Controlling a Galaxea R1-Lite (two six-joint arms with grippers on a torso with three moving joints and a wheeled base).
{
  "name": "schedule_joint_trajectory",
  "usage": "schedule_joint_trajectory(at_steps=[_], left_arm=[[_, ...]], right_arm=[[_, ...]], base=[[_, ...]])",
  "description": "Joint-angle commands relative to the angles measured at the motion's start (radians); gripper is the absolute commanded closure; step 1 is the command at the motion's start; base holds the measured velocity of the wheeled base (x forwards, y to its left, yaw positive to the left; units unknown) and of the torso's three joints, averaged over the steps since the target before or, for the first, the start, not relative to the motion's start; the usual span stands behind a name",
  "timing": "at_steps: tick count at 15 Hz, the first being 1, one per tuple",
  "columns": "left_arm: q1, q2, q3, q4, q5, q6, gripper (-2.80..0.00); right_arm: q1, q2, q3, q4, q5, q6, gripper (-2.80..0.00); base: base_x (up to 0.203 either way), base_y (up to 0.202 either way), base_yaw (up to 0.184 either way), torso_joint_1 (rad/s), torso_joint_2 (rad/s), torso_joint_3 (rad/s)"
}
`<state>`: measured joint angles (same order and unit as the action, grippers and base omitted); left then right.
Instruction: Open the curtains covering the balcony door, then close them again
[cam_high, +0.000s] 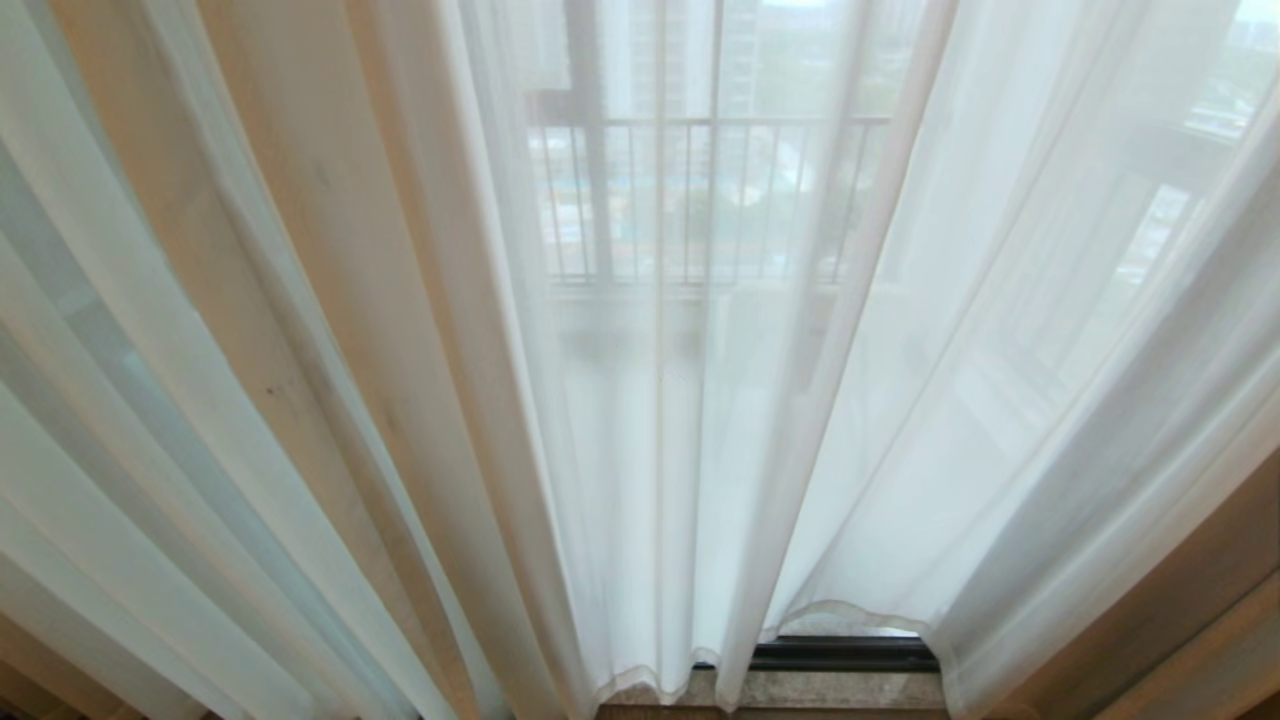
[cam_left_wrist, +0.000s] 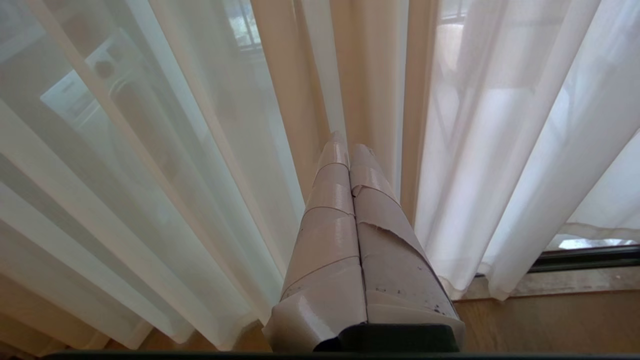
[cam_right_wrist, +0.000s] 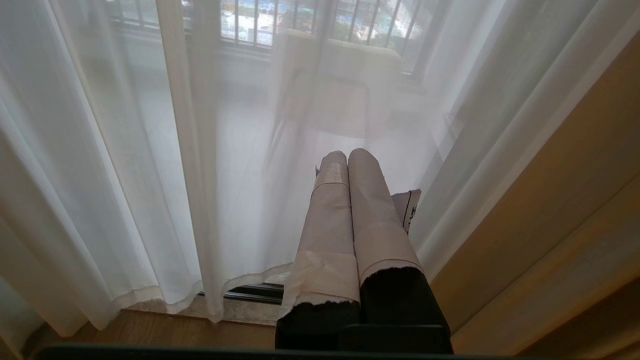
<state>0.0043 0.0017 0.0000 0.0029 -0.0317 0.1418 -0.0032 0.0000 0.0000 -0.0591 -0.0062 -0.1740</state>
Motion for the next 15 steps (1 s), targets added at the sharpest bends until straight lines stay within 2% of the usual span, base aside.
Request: schedule_joint_trajectory(at_steps=[1, 10, 12, 15], left_arm=[[0.000, 0.000, 0.000, 0.000, -0.001, 0.001, 0.00], [0.000, 0.000, 0.000, 0.000, 0.001, -0.001, 0.00], [0.000, 0.000, 0.000, 0.000, 0.001, -0.002, 0.00], [0.000, 0.000, 0.000, 0.000, 0.003, -0.004, 0.00]], right_arm=[[0.000, 0.000, 0.000, -0.001, 0.000, -0.001, 0.00], [0.000, 0.000, 0.000, 0.004, 0.010, -0.002, 0.00], [0.000, 0.000, 0.000, 0.057, 0.034, 0.001, 0.00], [0.000, 0.000, 0.000, 0.062, 0.035, 0.042, 0.00]], base=[[0.000, 0.000, 0.000, 0.000, 0.00, 0.000], [0.000, 0.000, 0.000, 0.000, 0.00, 0.000], [0.000, 0.000, 0.000, 0.000, 0.00, 0.000], [0.000, 0.000, 0.000, 0.000, 0.00, 0.000]])
